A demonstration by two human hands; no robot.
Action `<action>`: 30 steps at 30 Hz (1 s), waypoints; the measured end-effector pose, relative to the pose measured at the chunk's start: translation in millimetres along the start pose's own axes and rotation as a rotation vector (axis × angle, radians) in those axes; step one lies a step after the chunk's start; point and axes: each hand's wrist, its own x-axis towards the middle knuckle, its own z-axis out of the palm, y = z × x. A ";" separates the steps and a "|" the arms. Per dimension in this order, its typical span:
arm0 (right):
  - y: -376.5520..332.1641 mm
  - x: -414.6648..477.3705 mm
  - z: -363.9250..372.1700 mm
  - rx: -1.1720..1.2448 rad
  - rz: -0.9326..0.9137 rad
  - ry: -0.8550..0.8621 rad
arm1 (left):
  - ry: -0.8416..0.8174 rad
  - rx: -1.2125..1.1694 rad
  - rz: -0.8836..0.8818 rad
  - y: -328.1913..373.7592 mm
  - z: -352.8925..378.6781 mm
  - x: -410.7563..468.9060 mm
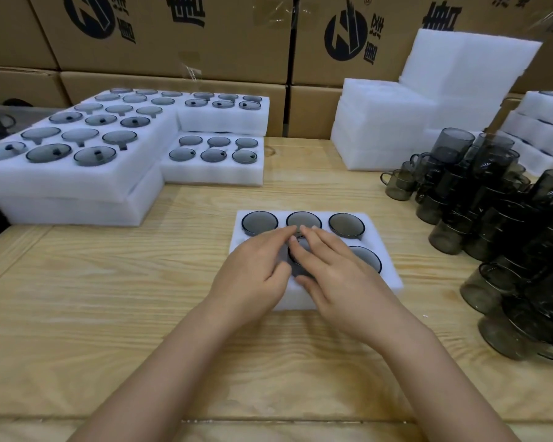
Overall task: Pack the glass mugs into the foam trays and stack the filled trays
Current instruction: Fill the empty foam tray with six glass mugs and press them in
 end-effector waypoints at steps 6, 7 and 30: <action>6.6 0.3 -7.7 0.287 0.033 -0.121 | 0.015 0.150 0.038 4.0 2.4 -1.8; 9.6 2.5 -11.4 0.493 0.084 -0.092 | 0.024 0.179 0.054 5.2 2.3 -2.1; 21.0 61.9 13.9 -0.100 0.406 -0.163 | 0.175 0.893 0.394 13.7 33.8 -26.9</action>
